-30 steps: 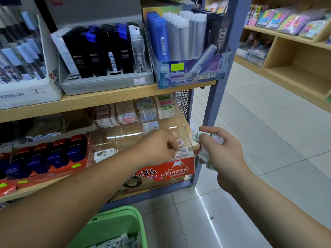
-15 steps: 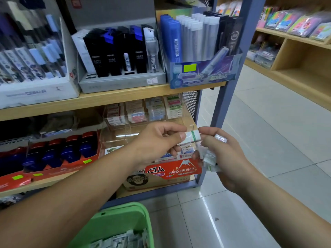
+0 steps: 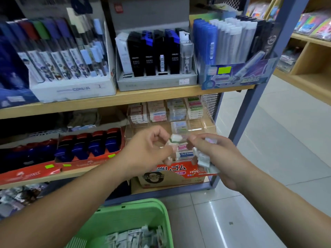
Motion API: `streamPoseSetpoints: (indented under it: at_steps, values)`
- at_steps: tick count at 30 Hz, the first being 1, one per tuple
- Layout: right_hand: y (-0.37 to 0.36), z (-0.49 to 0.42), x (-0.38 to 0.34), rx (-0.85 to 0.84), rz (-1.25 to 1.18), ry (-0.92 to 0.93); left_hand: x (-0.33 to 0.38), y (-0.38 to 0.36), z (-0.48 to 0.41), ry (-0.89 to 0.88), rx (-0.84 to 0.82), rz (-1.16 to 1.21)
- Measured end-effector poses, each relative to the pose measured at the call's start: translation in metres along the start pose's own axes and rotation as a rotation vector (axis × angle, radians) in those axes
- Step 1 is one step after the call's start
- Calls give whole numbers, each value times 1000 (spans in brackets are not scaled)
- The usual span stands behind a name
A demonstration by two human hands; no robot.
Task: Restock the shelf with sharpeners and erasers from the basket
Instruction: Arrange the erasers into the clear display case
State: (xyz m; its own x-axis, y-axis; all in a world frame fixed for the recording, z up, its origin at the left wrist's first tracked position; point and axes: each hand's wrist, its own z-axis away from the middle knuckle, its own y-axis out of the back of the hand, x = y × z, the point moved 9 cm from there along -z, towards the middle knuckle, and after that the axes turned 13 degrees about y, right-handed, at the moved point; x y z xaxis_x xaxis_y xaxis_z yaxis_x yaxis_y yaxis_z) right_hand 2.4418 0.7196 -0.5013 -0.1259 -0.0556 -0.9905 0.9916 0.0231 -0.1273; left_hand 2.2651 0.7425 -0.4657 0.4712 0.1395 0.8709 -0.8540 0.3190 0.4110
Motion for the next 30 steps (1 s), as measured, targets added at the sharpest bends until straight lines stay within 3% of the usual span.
streamPoseSetpoints:
  at_steps: [3, 5, 12, 15, 24, 30]
  values:
    - [-24, -2, 8, -88, 39, -41, -3, 4, 3, -126, 84, -50]
    - [-29, -6, 12, -83, 72, -41, -3, 10, 4, -171, 103, 38]
    - [-33, -15, 12, -22, 60, 17, -32, 20, -1, 161, 37, 430]
    - [-41, -18, 14, -40, 65, 33, -31, 18, -2, 131, -10, 366]
    - [-37, -22, 23, 65, 29, -36, -38, 34, -15, 173, -120, 507]
    - [-40, -19, 20, 84, 97, -42, -39, 40, -18, 149, -77, 461]
